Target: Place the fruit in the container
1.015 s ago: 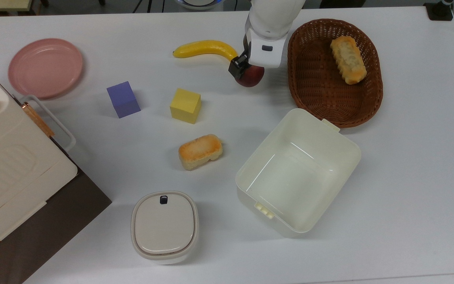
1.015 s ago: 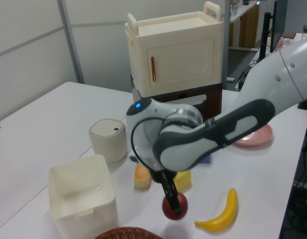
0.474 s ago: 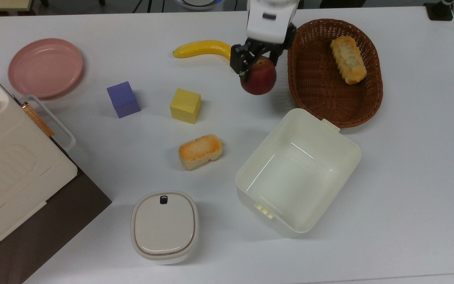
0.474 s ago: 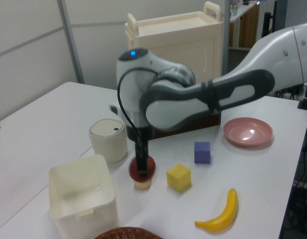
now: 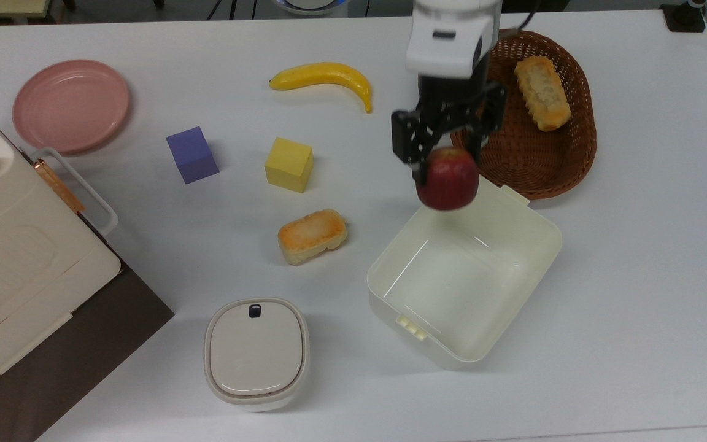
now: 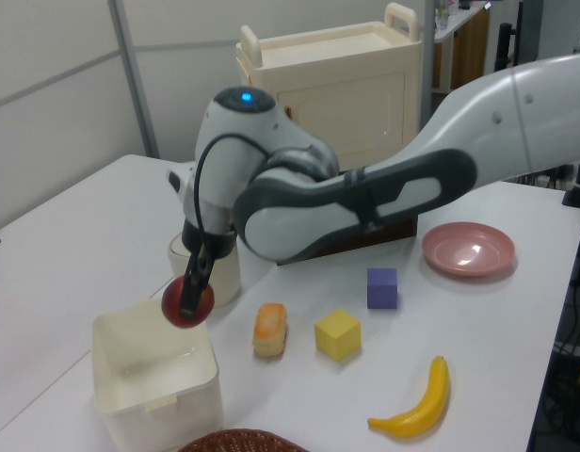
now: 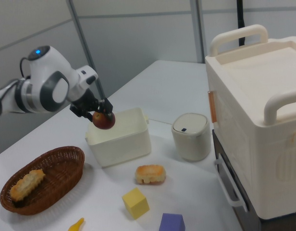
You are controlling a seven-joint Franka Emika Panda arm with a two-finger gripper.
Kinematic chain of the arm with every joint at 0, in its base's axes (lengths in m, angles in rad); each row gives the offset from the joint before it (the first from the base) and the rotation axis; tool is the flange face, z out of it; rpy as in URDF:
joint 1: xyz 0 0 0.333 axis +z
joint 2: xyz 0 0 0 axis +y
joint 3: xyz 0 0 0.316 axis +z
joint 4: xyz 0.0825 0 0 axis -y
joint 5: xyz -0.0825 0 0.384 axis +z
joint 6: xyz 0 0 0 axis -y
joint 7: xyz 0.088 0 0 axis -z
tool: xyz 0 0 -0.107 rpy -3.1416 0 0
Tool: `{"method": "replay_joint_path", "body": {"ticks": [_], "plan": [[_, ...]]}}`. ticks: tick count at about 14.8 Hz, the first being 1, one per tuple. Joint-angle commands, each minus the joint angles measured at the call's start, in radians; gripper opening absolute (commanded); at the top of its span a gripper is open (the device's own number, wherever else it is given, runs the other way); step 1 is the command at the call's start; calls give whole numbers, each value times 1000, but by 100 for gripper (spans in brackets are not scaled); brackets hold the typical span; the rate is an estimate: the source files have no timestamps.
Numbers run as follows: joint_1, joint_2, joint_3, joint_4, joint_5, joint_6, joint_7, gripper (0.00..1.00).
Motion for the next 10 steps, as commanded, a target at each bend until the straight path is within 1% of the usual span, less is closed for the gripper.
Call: {"method": "replay_joint_path", "body": {"ticks": [1,2,3,5,8,10], "plan": [[8,50,-2,23,-31,22,17,92],[8,49,0,21,-62,22,17,97],[9,50,0,18,-93,22,17,100],[6,50,1,9,-128,22,16,100],[-1,35,0,6,-124,2,23,100],[-9,9,-9,8,-122,-85,22,100]]}}
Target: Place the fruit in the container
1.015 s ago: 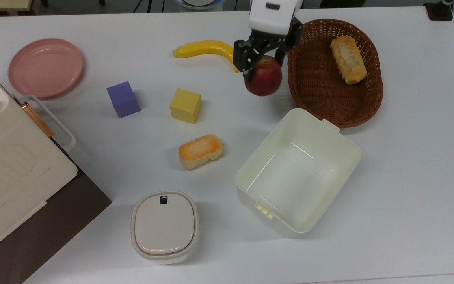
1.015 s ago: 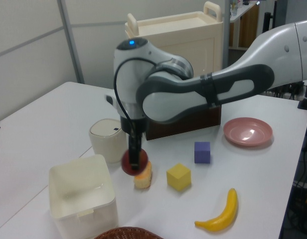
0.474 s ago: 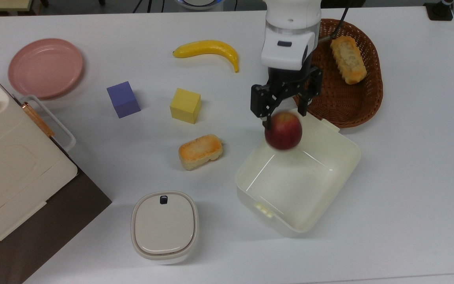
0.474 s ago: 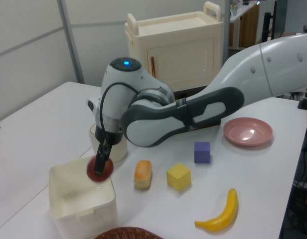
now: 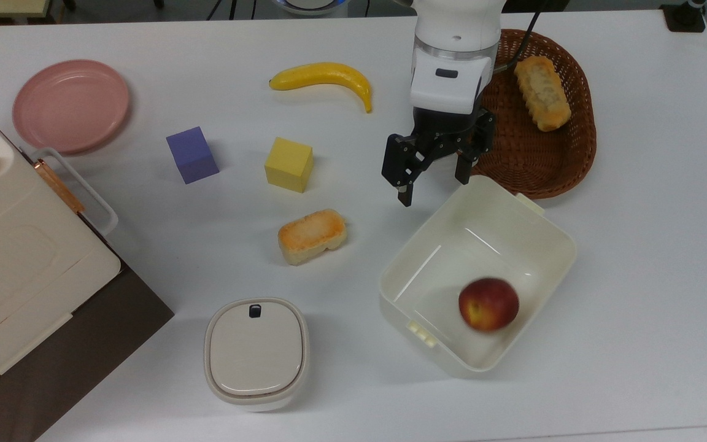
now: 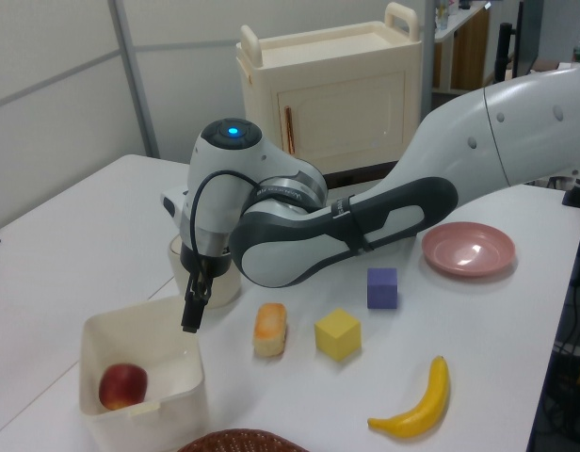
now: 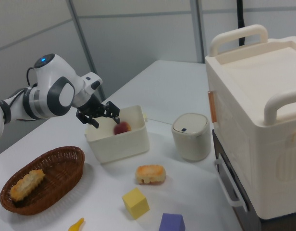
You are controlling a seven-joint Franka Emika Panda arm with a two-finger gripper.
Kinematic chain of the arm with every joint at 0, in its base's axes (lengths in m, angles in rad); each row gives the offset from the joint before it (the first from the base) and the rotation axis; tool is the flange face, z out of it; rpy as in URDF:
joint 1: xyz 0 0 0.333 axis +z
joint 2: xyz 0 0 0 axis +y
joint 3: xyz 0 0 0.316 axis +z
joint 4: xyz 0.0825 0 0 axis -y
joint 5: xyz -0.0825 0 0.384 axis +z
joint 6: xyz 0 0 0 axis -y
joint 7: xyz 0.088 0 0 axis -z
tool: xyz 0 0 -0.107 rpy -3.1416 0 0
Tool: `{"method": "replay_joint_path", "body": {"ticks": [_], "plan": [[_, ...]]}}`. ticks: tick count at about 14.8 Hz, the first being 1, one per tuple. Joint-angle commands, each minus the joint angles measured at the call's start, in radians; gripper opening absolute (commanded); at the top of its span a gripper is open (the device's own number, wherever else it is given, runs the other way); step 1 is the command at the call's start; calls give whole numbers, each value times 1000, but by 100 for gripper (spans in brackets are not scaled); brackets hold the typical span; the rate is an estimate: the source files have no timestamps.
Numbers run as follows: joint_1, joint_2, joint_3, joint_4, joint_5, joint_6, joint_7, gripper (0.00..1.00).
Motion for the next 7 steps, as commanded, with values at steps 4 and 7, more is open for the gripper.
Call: {"method": "replay_joint_path", "body": {"ticks": [4,7], "plan": [[-58,-99,-10,17,-16,-332,14,100],[-104,-136,-10,57,-2,-450,13,100]]}}
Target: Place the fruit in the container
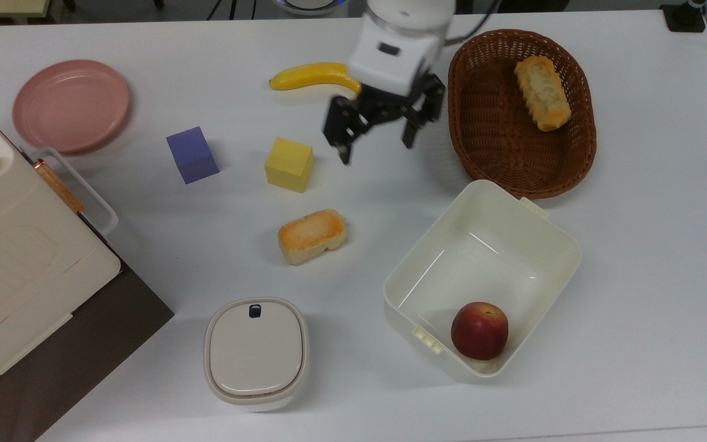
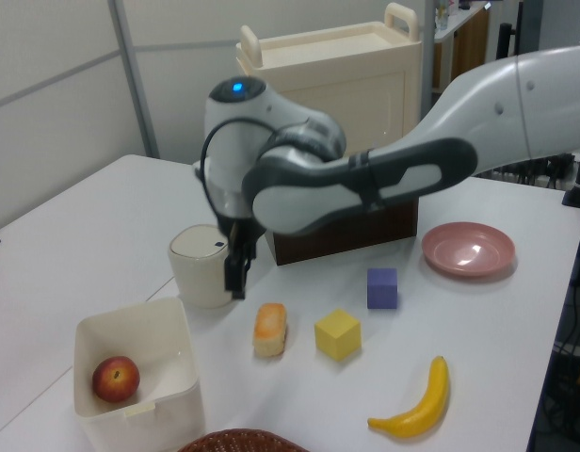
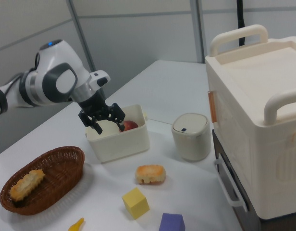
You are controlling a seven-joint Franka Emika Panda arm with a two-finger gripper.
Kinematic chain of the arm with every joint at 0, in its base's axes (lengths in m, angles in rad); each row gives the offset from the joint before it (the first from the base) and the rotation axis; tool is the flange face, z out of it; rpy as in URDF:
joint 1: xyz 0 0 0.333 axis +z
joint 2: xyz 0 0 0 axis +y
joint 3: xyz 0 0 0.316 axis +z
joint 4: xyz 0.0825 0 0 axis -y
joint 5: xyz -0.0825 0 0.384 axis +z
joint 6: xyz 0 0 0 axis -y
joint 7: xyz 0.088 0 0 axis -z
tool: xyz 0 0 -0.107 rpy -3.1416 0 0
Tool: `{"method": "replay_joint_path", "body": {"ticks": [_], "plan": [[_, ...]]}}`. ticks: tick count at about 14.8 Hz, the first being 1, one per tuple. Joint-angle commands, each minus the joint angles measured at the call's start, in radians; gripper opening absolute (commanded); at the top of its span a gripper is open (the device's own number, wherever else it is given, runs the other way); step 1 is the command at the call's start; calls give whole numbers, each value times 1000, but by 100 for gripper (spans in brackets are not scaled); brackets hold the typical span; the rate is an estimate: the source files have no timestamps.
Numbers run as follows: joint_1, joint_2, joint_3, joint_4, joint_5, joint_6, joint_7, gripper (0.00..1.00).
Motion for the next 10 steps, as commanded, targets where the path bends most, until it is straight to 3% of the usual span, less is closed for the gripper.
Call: {"method": "replay_joint_path", "body": {"ticks": [1,4,6,10], "plan": [[-52,-57,4,50,-2,-197,-6,100],[-106,-91,-1,118,53,-398,-63,100],[-147,-156,-2,109,90,-449,-46,100],[-222,-218,-5,47,123,-459,119,100]]}}
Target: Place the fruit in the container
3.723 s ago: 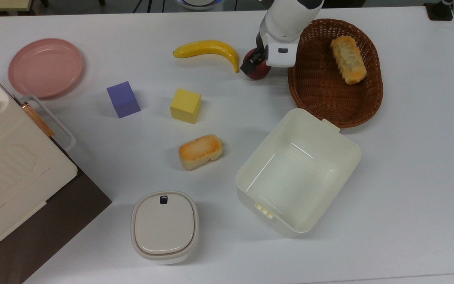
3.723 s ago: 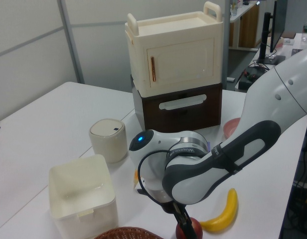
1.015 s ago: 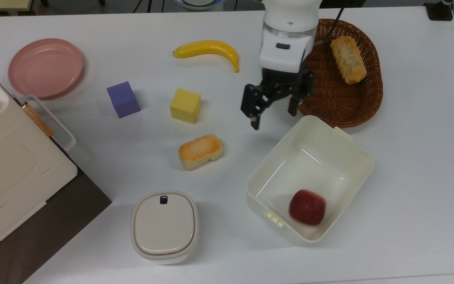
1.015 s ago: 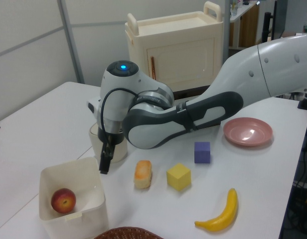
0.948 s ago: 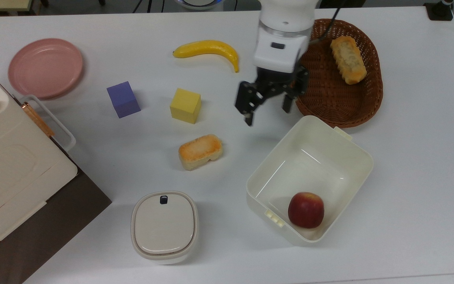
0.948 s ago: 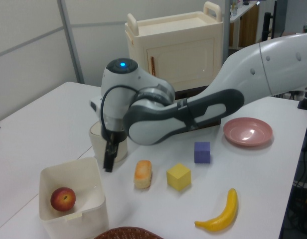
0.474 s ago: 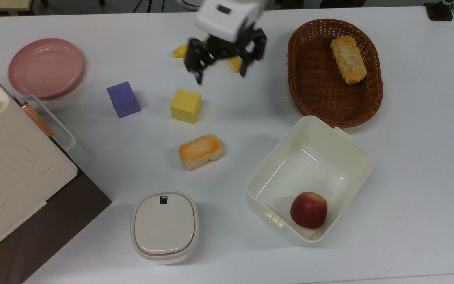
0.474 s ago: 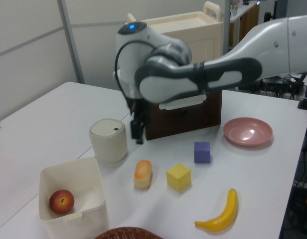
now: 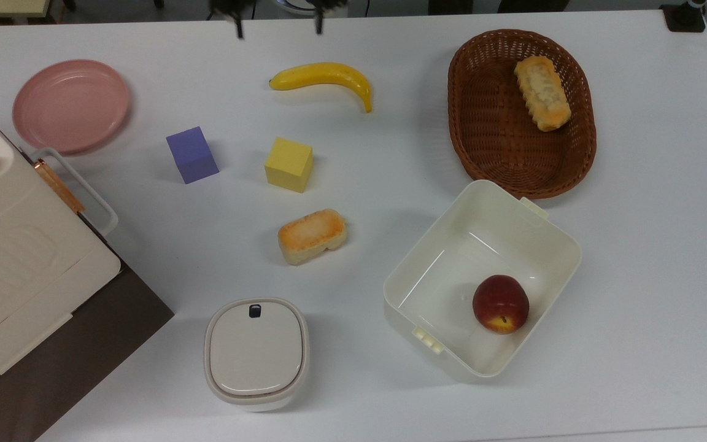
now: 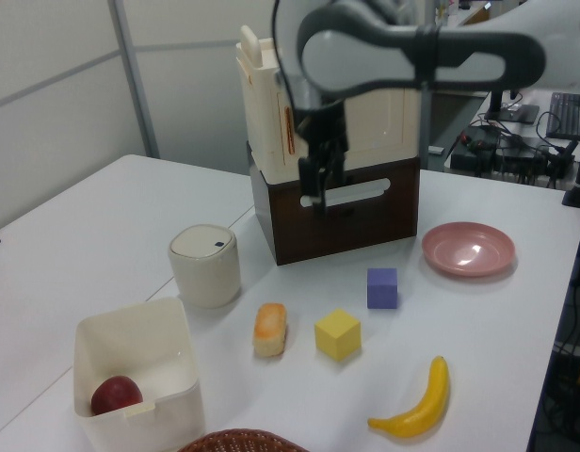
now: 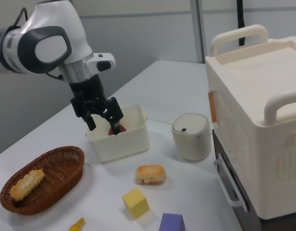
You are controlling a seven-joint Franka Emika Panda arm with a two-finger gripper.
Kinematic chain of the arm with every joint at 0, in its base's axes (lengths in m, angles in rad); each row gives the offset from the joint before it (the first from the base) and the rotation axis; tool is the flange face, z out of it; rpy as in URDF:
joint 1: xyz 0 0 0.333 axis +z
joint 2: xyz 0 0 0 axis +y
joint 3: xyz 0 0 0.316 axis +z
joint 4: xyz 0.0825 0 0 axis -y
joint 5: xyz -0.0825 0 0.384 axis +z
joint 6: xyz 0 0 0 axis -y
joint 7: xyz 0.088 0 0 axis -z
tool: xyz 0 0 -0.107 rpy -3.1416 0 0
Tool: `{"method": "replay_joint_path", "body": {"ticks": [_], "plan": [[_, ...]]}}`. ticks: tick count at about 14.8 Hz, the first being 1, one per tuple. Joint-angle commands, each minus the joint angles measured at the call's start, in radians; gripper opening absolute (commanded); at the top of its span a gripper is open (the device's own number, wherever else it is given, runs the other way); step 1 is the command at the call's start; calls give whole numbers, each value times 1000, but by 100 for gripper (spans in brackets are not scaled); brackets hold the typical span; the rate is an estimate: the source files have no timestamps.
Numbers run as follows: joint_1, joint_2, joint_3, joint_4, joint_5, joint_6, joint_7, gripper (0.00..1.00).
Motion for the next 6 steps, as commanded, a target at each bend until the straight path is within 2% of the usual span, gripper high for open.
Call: {"method": "replay_joint_path", "body": {"ticks": [1,6], "plan": [[-59,-69,-11,-68,32,-33,105,100],[-71,-69,-32,-71,33,-37,82,100]]}}
